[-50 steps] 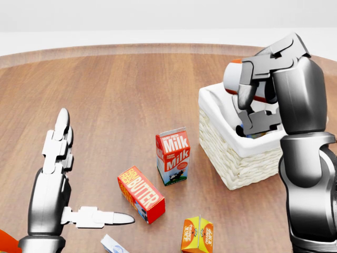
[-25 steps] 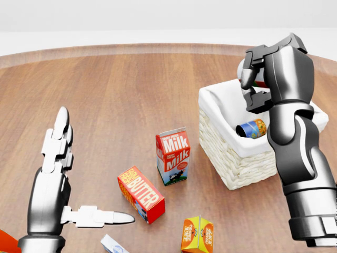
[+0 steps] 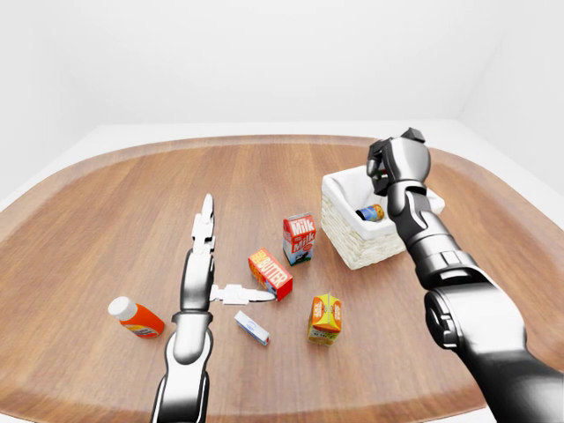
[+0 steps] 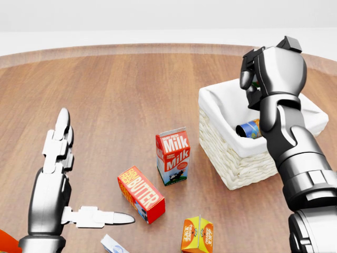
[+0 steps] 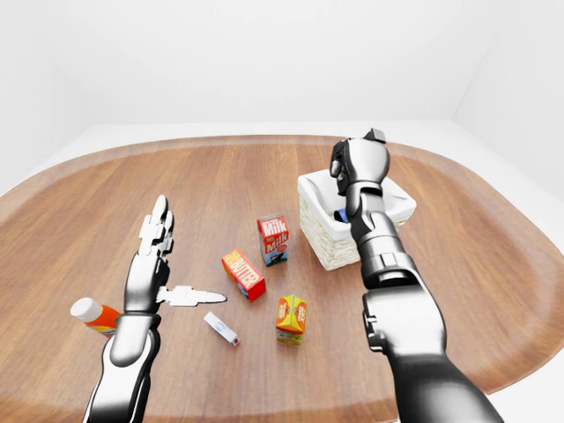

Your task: Pick up the alphabet soup and the tomato sauce, and put them in the basket.

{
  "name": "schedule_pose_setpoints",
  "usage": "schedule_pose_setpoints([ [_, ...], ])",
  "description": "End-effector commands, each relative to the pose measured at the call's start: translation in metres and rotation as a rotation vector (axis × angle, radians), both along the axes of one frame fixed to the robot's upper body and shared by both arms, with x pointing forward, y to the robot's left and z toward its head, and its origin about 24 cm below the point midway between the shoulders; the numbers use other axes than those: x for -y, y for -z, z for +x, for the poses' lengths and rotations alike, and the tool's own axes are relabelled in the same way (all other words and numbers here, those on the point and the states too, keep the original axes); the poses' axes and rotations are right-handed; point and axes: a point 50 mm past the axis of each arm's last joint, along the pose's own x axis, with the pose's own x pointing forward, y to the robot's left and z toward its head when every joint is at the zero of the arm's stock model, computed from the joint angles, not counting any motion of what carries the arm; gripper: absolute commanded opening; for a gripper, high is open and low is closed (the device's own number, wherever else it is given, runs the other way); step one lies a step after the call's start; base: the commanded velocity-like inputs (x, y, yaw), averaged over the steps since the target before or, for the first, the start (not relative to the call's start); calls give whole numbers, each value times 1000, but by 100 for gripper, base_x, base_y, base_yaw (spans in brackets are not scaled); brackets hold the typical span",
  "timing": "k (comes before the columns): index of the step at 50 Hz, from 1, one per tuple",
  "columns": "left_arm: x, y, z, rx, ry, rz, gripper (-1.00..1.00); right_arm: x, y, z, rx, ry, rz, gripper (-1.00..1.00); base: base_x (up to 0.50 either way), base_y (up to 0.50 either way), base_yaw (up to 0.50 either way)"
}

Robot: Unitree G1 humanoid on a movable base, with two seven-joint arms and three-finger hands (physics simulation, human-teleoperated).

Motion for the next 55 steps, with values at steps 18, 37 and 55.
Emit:
schedule_pose_setpoints([
  [18,-1,-2,-1,11,-10,-1,100,-20,-3,12,-97,-28,-158,-100,0,0,0],
  [37,-2,0,-1,2,-12,-4,100,-23,2,12,-130,-40,-306,-100,0,0,0],
  [55,-1,-1,-1,4,-9,-4,100,-16,22,7,-194,-33,-372,-100,0,0,0],
])
